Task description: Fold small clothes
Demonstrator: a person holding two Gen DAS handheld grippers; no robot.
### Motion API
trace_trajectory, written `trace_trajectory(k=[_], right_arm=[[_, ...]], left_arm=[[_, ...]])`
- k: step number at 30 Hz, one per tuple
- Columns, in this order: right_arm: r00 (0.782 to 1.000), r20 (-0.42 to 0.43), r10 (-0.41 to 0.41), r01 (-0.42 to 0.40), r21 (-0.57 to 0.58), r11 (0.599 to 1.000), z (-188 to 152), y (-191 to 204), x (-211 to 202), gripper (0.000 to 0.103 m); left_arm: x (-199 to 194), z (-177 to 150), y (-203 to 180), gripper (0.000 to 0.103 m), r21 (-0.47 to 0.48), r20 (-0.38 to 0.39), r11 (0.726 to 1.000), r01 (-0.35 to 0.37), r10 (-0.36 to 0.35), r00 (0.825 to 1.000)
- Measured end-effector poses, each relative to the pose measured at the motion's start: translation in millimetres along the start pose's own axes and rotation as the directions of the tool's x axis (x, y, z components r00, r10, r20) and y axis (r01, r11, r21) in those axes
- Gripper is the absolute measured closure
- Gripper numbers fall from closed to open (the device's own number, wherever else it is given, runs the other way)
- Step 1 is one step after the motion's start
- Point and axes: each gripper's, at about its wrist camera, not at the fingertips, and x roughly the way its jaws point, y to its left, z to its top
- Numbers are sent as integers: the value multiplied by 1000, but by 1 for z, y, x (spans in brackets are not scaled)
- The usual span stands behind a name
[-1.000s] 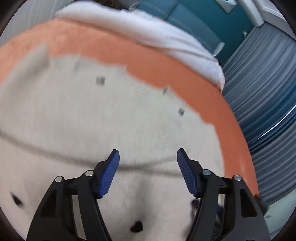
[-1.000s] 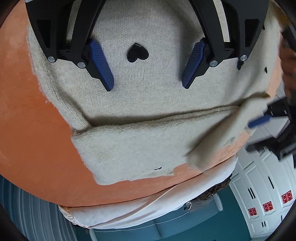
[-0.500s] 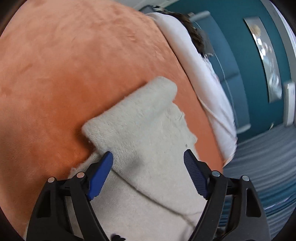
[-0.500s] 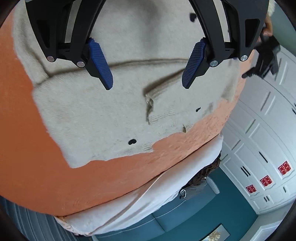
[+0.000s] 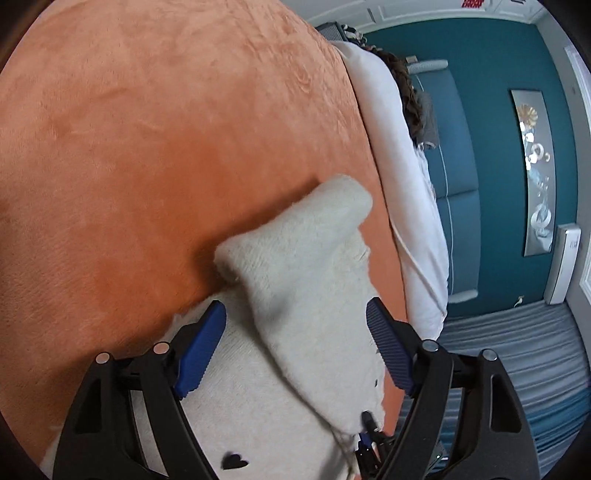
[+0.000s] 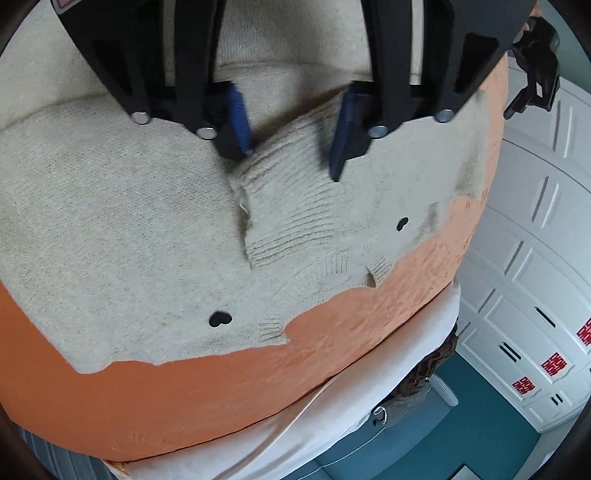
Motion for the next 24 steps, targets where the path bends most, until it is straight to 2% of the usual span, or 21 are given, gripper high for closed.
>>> trace_trajectory(k=[2, 4, 6, 8, 9, 10, 11, 12, 13, 14, 15, 17, 18, 20, 21, 22, 24], right_arm=[[1000, 15, 14, -14, -27, 1000, 8, 13, -4, 92], [996, 72, 53, -47, -91, 995, 22, 34, -23, 93], [978, 164, 126, -100, -157, 982, 37, 57, -59, 94], [940, 280, 196, -140, -209, 968, 46, 66, -104, 94], [927, 320, 194, -129, -213, 969, 47, 62, -117, 94], [923, 352, 156, -85, -208, 974, 46, 51, -123, 94], [936, 345, 75, -8, -192, 981, 46, 34, -115, 94], [954, 300, -4, 54, -158, 986, 46, 15, -98, 94], [973, 210, -97, 119, -97, 988, 45, -14, -71, 94], [978, 132, -161, 169, -51, 984, 42, -36, -51, 95], [977, 73, -199, 200, 1, 980, 35, -59, -40, 95], [987, 122, -105, 97, 67, 993, 28, -72, -55, 95], [986, 146, -80, 71, 64, 995, 28, -70, -62, 95], [982, 156, -108, 106, 22, 994, 27, -66, -59, 94], [982, 107, -157, 157, 2, 988, 26, -70, -45, 94], [983, 62, -174, 174, 4, 985, 25, -77, -35, 94], [988, 82, -129, 125, 59, 990, 22, -88, -41, 94]], left_arm=[[2, 7, -10, 38, 5, 17, 1000, 21, -22, 1000], [8, 15, -21, 60, -3, 13, 998, 68, -68, 998], [9, 21, -36, 76, 12, 14, 992, 126, -127, 992], [11, 18, -47, 80, 47, 8, 988, 149, -149, 989], [13, 14, -48, 81, 62, -2, 988, 140, -140, 990], [18, 8, -46, 83, 80, -20, 989, 123, -122, 992], [27, 0, -40, 86, 92, -41, 991, 94, -90, 995], [36, -9, -30, 89, 96, -62, 994, 50, -44, 997], [42, -14, -23, 92, 97, -70, 995, 18, -11, 998], [49, -21, -13, 93, 99, -74, 995, -26, 33, 997], [51, -25, -7, 95, 98, -74, 994, -41, 48, 996], [49, -30, -4, 95, 131, -51, 991, -17, 24, 998], [49, -32, -7, 95, 170, -42, 985, -31, 38, 998], [52, -34, -13, 95, 231, -34, 971, -55, 65, 997], [52, -35, -15, 94, 252, -29, 966, -62, 72, 997], [53, -36, -15, 94, 268, -25, 961, -64, 74, 997], [52, -39, -16, 94, 308, -13, 949, -66, 74, 997]])
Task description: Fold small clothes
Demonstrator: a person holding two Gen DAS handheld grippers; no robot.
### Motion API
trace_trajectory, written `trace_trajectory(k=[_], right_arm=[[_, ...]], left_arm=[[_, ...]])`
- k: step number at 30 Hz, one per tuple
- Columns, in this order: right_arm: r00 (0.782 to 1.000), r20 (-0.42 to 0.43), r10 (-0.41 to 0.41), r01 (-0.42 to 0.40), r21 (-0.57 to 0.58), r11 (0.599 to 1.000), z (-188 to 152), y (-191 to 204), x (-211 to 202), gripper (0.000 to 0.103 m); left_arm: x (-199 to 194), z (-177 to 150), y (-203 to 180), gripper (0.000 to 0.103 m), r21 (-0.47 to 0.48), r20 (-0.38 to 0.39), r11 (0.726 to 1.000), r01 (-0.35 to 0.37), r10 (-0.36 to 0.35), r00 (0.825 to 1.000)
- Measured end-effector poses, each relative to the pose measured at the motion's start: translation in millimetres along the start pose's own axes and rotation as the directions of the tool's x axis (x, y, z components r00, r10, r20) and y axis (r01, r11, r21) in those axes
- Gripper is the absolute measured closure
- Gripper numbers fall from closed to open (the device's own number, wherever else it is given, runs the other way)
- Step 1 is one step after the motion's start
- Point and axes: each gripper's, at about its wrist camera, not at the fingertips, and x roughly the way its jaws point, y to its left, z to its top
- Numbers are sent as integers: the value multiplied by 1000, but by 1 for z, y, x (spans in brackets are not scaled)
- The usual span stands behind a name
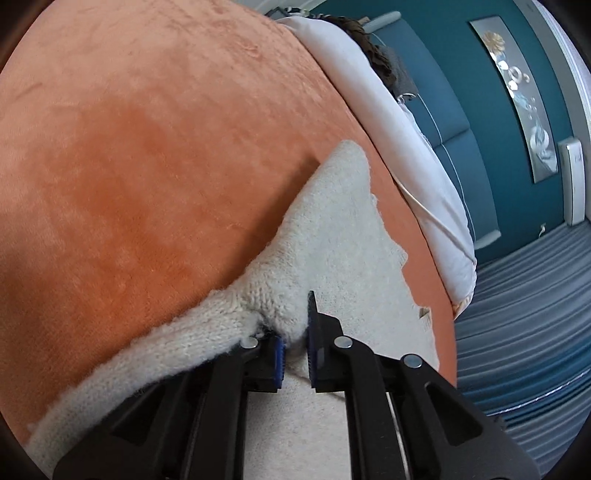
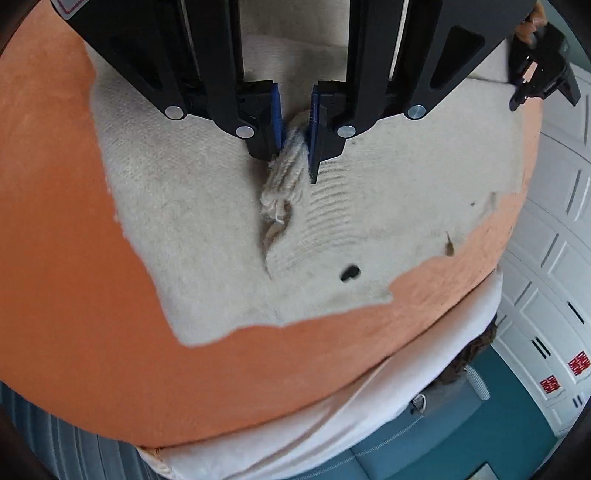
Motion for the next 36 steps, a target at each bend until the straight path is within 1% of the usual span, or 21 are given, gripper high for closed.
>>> trace_trajectory(k=[1, 2, 3, 4, 5, 6, 8, 9, 11, 13, 15, 19, 22, 23, 25, 27, 30, 31, 33, 34, 36], right_arm=[[1000, 24, -7, 6, 31, 1000, 0, -2, -10, 91], [997, 66, -45, 41, 55, 998, 0, -3, -22, 87], [991, 113, -78, 70, 70, 995, -5, -2, -36, 84], [983, 165, -86, 75, 71, 995, -7, 5, -49, 84], [981, 189, -48, 39, 49, 998, -7, 17, -56, 86], [984, 176, 13, -12, -3, 1000, -6, 38, -55, 89], [990, 90, 109, -92, -174, 980, -7, 98, -42, 91], [987, 13, 161, -151, -283, 947, -11, 139, -29, 91], [966, -140, 218, -258, -429, 866, -26, 209, 5, 94], [952, -230, 199, -294, -523, 800, -41, 259, 38, 94], [946, -289, 145, -293, -581, 759, -51, 299, 78, 95], [920, -383, 87, -316, -589, 744, -61, 347, 142, 95], [932, -360, 38, -272, -627, 730, -70, 370, 171, 96], [938, -346, 27, -254, -630, 734, -68, 379, 183, 98], [943, -333, 28, -239, -616, 750, -69, 381, 193, 102], [950, -312, 20, -220, -620, 753, -69, 387, 204, 103], [955, -292, 57, -228, -596, 770, -65, 386, 196, 103], [952, -292, 88, -247, -571, 783, -61, 381, 186, 103], [951, -262, 166, -284, -521, 805, -53, 356, 149, 103], [954, -229, 193, -286, -502, 816, -48, 337, 127, 103], [968, -158, 195, -247, -456, 855, -38, 279, 83, 103]], left_arm=[[0, -2, -2, 94, 34, 8, 999, -5, 5, 1000], [0, -3, -4, 94, 81, 19, 997, -14, 13, 1000], [1, -6, -6, 94, 120, 31, 993, -20, 17, 999], [0, -8, -6, 94, 131, 40, 991, -18, 13, 999], [0, -8, -4, 94, 129, 45, 992, -13, 7, 999], [-1, -9, -2, 94, 125, 48, 992, -8, 2, 999], [-2, -10, 0, 94, 121, 55, 993, 3, -10, 998], [-2, -11, -1, 94, 124, 59, 992, 5, -12, 998], [-4, -12, 0, 94, 124, 68, 992, 10, -18, 998], [-8, -13, 2, 94, 117, 89, 993, 16, -26, 996], [-12, -16, 7, 93, 104, 109, 994, 26, -37, 993], [-14, -18, 9, 93, 107, 127, 993, 39, -52, 990], [-15, -20, 10, 93, 112, 139, 993, 46, -61, 988], [-15, -21, 11, 93, 112, 143, 992, 50, -66, 988], [-15, -22, 11, 93, 118, 151, 992, 54, -72, 986], [-14, -24, 11, 94, 132, 153, 990, 51, -72, 986], [-13, -25, 11, 94, 141, 154, 988, 55, -77, 985], [-13, -25, 11, 94, 141, 153, 988, 57, -79, 985], [-12, -27, 11, 94, 142, 153, 988, 55, -77, 985], [-11, -27, 11, 94, 143, 152, 988, 53, -75, 985], [-11, -26, 10, 94, 144, 151, 988, 50, -72, 986]])
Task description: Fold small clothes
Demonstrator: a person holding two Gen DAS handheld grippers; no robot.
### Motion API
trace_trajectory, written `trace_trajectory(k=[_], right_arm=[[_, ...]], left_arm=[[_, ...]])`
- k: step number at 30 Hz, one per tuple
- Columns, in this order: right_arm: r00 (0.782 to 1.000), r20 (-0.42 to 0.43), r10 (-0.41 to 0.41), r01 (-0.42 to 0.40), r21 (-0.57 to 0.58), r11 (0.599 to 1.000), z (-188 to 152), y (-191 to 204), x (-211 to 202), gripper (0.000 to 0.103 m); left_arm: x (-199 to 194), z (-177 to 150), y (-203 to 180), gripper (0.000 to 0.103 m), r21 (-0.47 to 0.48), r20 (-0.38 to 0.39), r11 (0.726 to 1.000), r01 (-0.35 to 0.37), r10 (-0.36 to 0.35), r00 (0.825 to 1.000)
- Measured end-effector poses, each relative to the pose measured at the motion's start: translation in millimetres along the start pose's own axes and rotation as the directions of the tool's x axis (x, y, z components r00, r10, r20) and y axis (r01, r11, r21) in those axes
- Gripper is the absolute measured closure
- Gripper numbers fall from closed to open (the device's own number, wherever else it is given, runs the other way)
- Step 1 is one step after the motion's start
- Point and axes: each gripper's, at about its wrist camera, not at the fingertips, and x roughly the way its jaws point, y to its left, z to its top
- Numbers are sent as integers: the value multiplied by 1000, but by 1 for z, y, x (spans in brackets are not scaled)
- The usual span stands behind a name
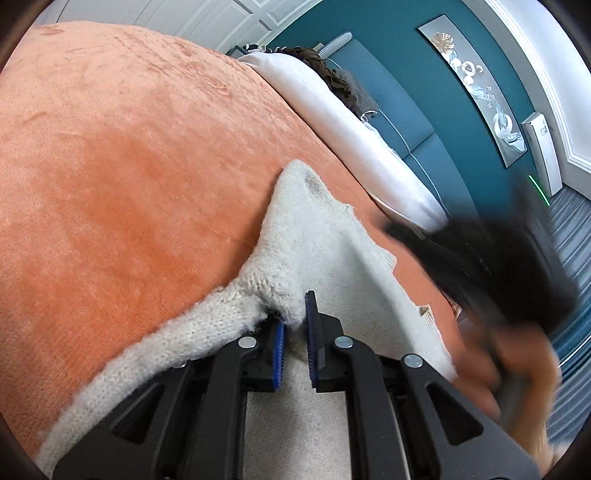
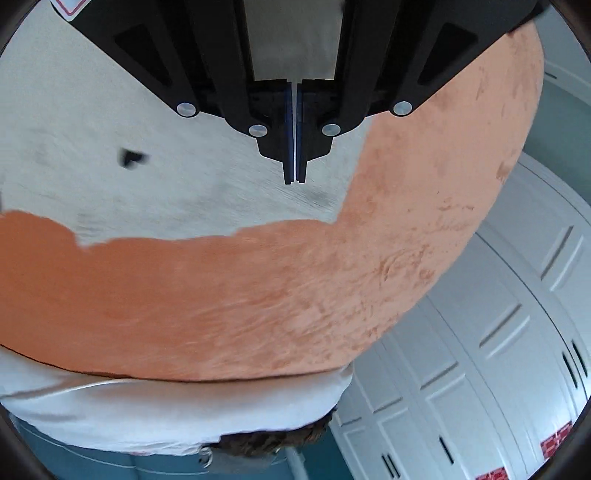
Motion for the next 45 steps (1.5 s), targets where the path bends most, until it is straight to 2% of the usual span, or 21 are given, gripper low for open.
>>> trace_trajectory(k=[3, 6, 7, 8, 10, 11, 12, 13, 14, 15, 16, 19, 23, 27, 30, 35, 36, 39, 41, 42, 45], right_arm=[[987, 44, -155, 149, 118, 982, -36, -82, -66, 102], [930, -26, -366, 360, 264, 895, -83, -179, -118, 98], [911, -50, -410, 405, 303, 863, -98, -206, -138, 103], [917, -43, -396, 384, 354, 853, -111, -224, -162, 103], [907, -22, -421, 393, 406, 825, -132, -236, -209, 91], [904, -4, -427, 390, 416, 822, -143, -236, -230, 90], [905, 12, -426, 381, 425, 821, -159, -234, -254, 89], [908, 25, -418, 368, 429, 825, -176, -231, -277, 77], [907, 27, -420, 368, 437, 821, -195, -228, -296, 55], [909, 23, -417, 365, 441, 820, -214, -224, -309, 44], [913, 11, -407, 361, 439, 823, -236, -219, -323, 41], [929, -66, -364, 355, 436, 827, -295, -206, -344, 40], [969, -119, -214, 245, 528, 813, -358, -184, -345, 38], [992, -51, -114, 122, 586, 801, -368, -164, -338, 32], [994, -47, -98, 107, 566, 818, -360, -152, -321, 31], [995, -24, -101, 97, 569, 816, -344, -144, -307, 33], [995, -25, -91, 89, 577, 812, -342, -146, -307, 36], [995, -45, -89, 98, 579, 809, -334, -147, -302, 53], [994, -53, -97, 110, 563, 819, -330, -144, -302, 78], [993, -59, -106, 120, 552, 825, -326, -142, -303, 85], [993, -28, -117, 113, 541, 833, -321, -138, -320, 92]], left_arm=[[0, 0, -2, 94, 6, -6, 1000, -13, 13, 1000], [2, 1, -5, 93, 15, -16, 999, -34, 34, 999], [2, 1, -6, 92, 17, -21, 999, -41, 41, 999], [2, 2, -8, 92, 20, -31, 999, -49, 49, 998], [1, 6, -11, 92, 15, -63, 998, -58, 59, 996], [-6, 8, -13, 91, 22, -92, 998, -64, 66, 994], [-15, 8, -14, 81, 36, -110, 997, -72, 75, 991], [-30, 6, -15, 68, 61, -124, 995, -84, 91, 988], [-45, 2, -16, 61, 88, -135, 992, -90, 101, 986], [-67, -4, -16, 42, 120, -143, 987, -102, 119, 983], [-89, -11, -14, 26, 147, -147, 981, -128, 149, 978], [-155, -33, 3, 13, 168, -180, 973, -158, 188, 966], [-214, -68, 35, 10, 112, -281, 974, -199, 223, 933], [-242, -92, 40, 6, 87, -269, 980, -179, 196, 943], [-236, -98, 31, 5, 95, -265, 977, -190, 209, 942], [-218, -97, 18, 9, 73, -310, 984, -162, 176, 934], [-214, -96, 15, 16, 66, -322, 986, -156, 169, 932], [-203, -97, 10, 52, 72, -382, 985, -156, 172, 908], [-202, -96, 10, 81, 79, -401, 982, -173, 190, 896], [-203, -94, 10, 93, 80, -410, 981, -177, 194, 891], [-219, -88, 10, 95, 66, -406, 983, -169, 181, 896]])
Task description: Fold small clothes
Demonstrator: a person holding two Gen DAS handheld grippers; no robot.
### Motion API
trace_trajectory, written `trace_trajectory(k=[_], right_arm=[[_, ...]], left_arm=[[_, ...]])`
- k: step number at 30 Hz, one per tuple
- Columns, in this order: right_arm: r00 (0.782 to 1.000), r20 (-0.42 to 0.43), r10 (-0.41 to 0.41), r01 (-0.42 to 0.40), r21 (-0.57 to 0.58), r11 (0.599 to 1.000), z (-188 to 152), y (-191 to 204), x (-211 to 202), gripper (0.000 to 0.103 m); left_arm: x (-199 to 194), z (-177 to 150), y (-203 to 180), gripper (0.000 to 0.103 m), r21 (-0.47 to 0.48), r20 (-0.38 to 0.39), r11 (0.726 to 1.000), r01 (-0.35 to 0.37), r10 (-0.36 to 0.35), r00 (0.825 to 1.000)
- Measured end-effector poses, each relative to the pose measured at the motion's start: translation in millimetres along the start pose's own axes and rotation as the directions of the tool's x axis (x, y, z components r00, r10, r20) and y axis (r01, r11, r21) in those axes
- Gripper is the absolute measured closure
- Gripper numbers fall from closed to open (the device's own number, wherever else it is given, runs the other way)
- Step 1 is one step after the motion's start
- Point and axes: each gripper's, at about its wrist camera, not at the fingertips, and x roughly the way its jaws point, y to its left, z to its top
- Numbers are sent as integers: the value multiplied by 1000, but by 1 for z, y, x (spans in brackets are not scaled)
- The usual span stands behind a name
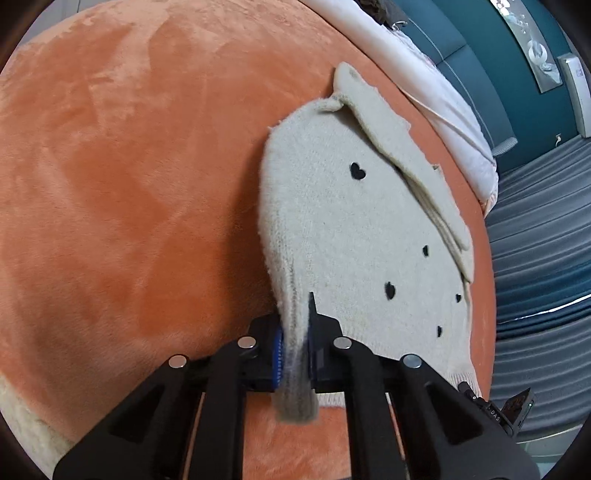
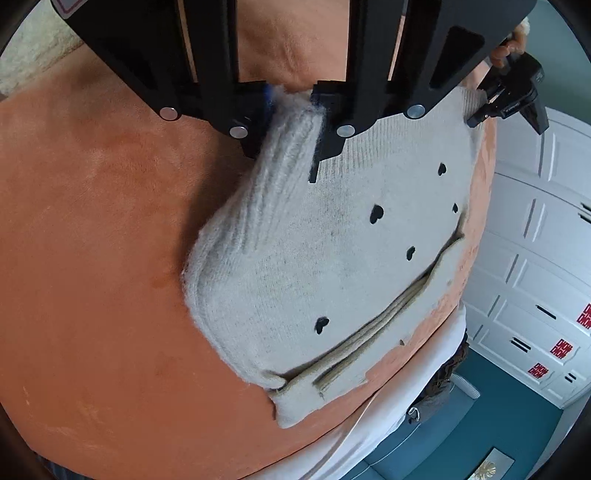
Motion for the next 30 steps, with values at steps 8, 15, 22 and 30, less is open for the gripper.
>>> trace_trajectory(k=[8, 15, 22, 30], right_arm=[[999, 28, -34, 39, -183, 982, -19, 6, -72, 96], [983, -169, -76, 18, -323, 946, -88, -12, -117, 96], [918, -390, -64, -99, -383, 918, -165, -19, -187, 96], [977, -14, 213, -201, -389, 899, -24, 25, -214, 96]], left_arm=[[-66, -34, 2, 96, 91, -17, 993, 73, -72, 997], [-111, -112, 18, 97, 197, -160, 980, 31, 1, 987], [-187, -179, 26, 97, 228, -239, 974, -7, 63, 969], [-204, -71, -71, 96, 367, 94, 923, 113, -158, 983]])
